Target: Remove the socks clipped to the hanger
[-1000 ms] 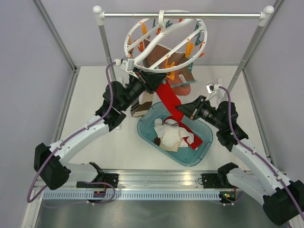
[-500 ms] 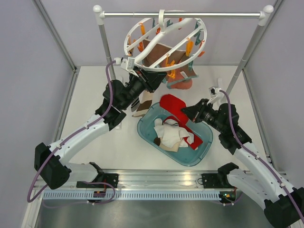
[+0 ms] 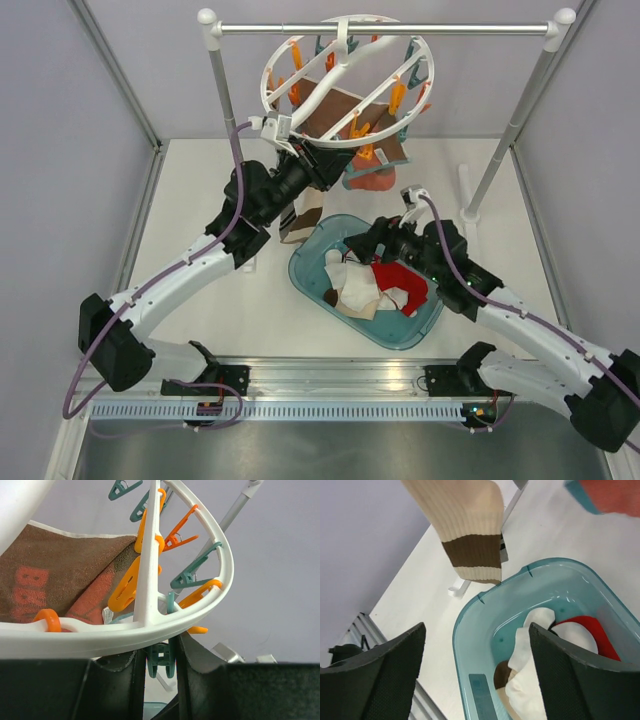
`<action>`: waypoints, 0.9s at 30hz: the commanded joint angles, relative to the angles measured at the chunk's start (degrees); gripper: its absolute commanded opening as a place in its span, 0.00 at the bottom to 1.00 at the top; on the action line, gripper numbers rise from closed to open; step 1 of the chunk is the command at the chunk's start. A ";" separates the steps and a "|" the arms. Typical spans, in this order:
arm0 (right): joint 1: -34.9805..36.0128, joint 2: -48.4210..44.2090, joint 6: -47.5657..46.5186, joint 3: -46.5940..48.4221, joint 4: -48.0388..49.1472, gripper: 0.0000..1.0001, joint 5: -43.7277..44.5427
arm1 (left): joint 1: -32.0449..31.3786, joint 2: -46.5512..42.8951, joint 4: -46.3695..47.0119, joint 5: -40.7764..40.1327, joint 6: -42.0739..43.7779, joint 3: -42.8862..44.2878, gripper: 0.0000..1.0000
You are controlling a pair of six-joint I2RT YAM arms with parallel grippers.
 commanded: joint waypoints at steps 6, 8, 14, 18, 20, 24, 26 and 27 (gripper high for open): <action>13.46 13.29 -4.69 4.02 18.72 0.90 23.69 | -0.36 1.34 -2.75 -1.09 -0.62 4.92 0.02; 16.54 16.97 -5.75 4.37 23.47 0.90 27.20 | -0.45 1.51 -3.89 -1.01 -1.06 5.45 0.02; 20.59 25.86 -9.45 6.39 33.15 0.91 35.92 | -0.62 1.95 -6.44 -0.48 -2.73 6.50 0.02; 20.86 29.55 -9.80 8.23 35.80 0.92 37.68 | -0.63 1.60 -7.49 -0.13 -3.17 6.33 0.03; 21.03 31.74 -9.80 10.25 35.54 0.93 39.26 | -0.71 1.34 -7.67 -0.04 -3.34 6.15 0.03; 21.47 34.83 -10.15 12.72 36.59 0.94 41.37 | -0.63 1.25 -7.85 0.05 -3.61 6.06 0.03; 21.56 36.14 -10.24 13.33 37.38 0.94 41.99 | -0.71 0.90 -8.02 -0.21 -3.43 6.06 0.03; 21.56 36.76 -10.33 13.86 37.04 0.95 42.25 | -0.71 0.90 -8.02 0.13 -3.43 6.15 0.03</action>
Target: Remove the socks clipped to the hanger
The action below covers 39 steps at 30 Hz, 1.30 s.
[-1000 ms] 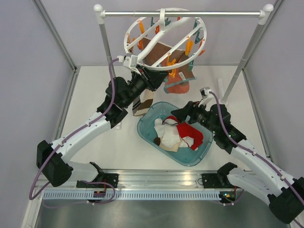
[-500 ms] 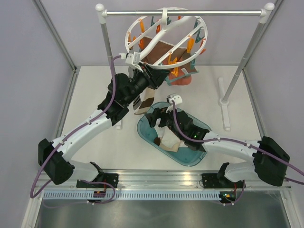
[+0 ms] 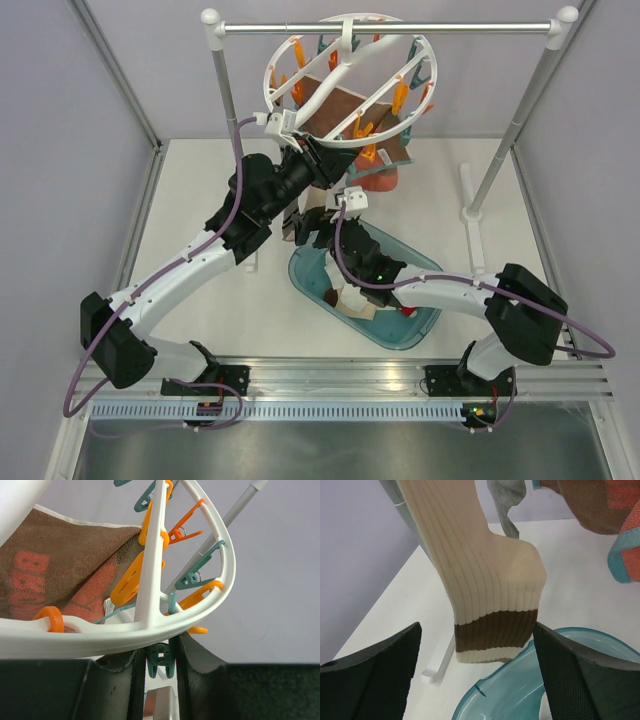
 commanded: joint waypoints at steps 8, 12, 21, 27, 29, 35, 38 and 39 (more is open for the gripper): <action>0.32 4.83 -1.41 6.03 1.85 0.92 8.38 | -0.15 -1.12 -1.47 1.78 -1.27 1.38 0.05; 0.40 5.18 -2.20 6.30 2.20 0.79 8.56 | -0.23 -1.64 -1.56 1.69 -1.53 1.12 0.06; 0.40 4.48 -4.67 6.03 3.35 0.16 8.47 | -0.23 -2.43 -1.64 2.04 -1.53 0.33 0.08; 0.40 2.37 -5.46 4.81 2.82 0.04 6.98 | -0.32 -3.84 -1.99 2.74 -0.74 -0.37 0.16; 0.40 0.89 -5.46 3.58 2.82 0.03 6.28 | -0.32 -4.45 -2.26 3.27 -0.12 -0.90 0.26; 0.40 -2.81 -5.54 0.85 1.68 0.01 3.37 | -0.23 -7.62 -2.96 7.13 1.81 -2.66 0.45; 0.40 -4.13 -5.81 0.59 -0.25 0.01 1.88 | -0.23 -9.55 -4.10 9.60 3.04 -3.54 0.54; 0.40 -4.48 -5.90 0.50 -0.69 0.01 1.44 | -0.23 -10.16 -4.28 10.30 3.39 -3.89 0.55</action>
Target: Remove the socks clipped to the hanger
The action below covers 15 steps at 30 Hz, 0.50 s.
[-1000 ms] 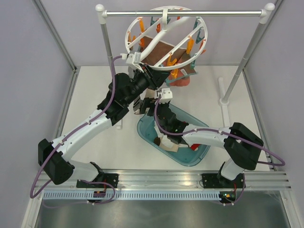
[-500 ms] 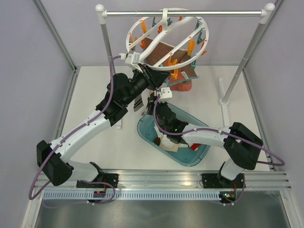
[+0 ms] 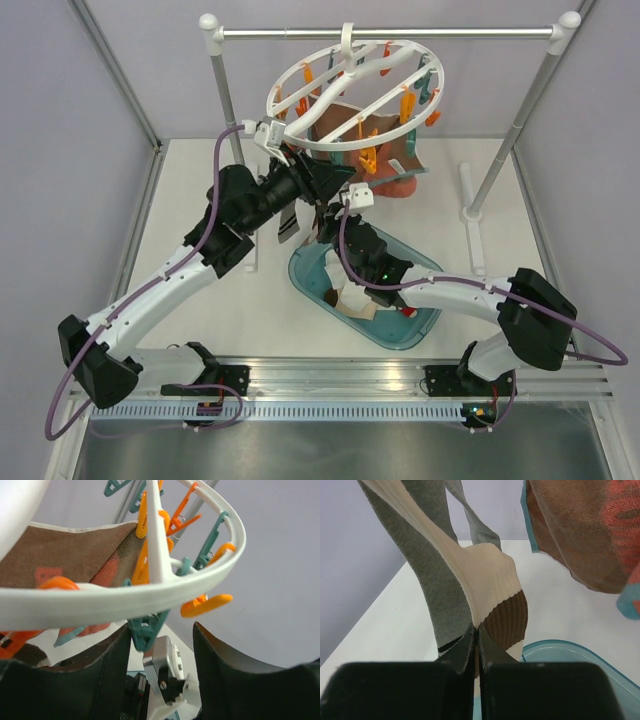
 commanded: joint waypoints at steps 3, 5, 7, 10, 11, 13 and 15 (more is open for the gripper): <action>0.27 -3.64 -1.07 -0.44 -2.49 0.01 -4.12 | -0.23 -5.50 -1.57 5.98 3.35 -1.67 0.59; 0.27 -4.25 -1.24 -0.44 -3.81 0.01 -5.00 | -0.23 -7.08 -2.36 7.21 4.32 -1.76 0.61; 0.27 -4.87 -1.42 -0.36 -4.69 0.01 -5.96 | -0.15 -8.40 -3.85 8.01 5.37 -1.93 0.61; 0.27 -5.66 -1.95 -0.18 -6.80 0.01 -7.63 | -0.23 -10.86 -6.31 8.19 7.13 -2.63 0.60; 0.27 -5.92 -1.95 -0.27 -7.41 0.01 -7.99 | -0.23 -11.65 -6.93 7.92 7.57 -2.89 0.59; 0.19 -6.71 -2.04 -0.53 -7.94 0.01 -8.78 | -0.23 -14.11 -7.98 5.73 8.62 -4.12 0.59; 0.19 -7.50 -2.30 -0.88 -8.91 0.01 -9.57 | -0.15 -16.91 -10.18 1.53 10.54 -4.92 0.58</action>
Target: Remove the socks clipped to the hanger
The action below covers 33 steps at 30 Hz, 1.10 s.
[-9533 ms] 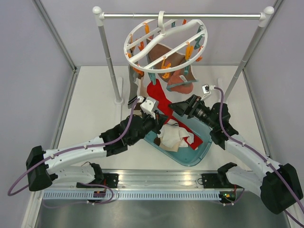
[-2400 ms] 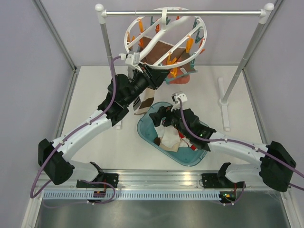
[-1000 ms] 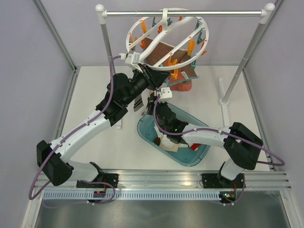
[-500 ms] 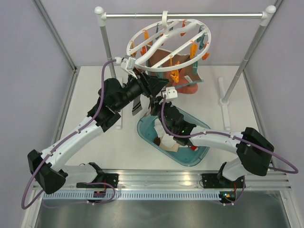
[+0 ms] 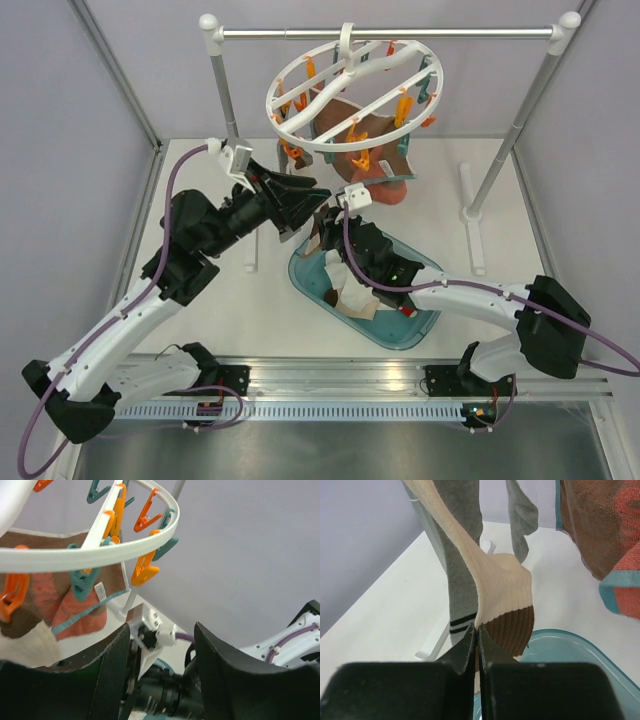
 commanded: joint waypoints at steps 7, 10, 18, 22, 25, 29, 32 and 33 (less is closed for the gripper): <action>-0.08 -6.47 -1.93 -0.27 -7.20 0.01 -5.67 | -0.06 -9.48 -5.01 -18.04 9.05 -5.18 0.61; -0.52 -8.05 -1.84 -0.09 -8.97 0.01 -6.47 | 0.03 -9.05 -6.68 -21.11 10.54 -5.01 0.62; -0.60 -9.99 -1.49 0.87 -13.02 0.01 -8.23 | 2.32 -4.22 -4.15 -20.59 7.57 -3.95 0.63; -0.61 -8.85 -1.40 1.93 -14.33 0.01 -7.17 | 2.32 -2.28 -3.26 -21.73 5.89 -1.59 0.61; -0.61 -7.97 -0.88 2.98 -15.04 0.01 -6.03 | 2.32 -0.44 -3.87 -25.33 5.10 0.35 0.61; -0.60 -6.92 -0.79 4.21 -15.48 0.01 -5.41 | 2.32 2.55 -5.01 -27.89 5.01 2.81 0.61; -0.52 -6.04 -0.88 5.35 -16.01 0.01 -5.15 | 2.32 4.48 -5.01 -29.29 5.19 4.04 0.61; -0.52 -5.78 -0.88 5.79 -16.01 0.01 -5.06 | 2.23 5.10 -5.01 -29.82 5.36 4.74 0.61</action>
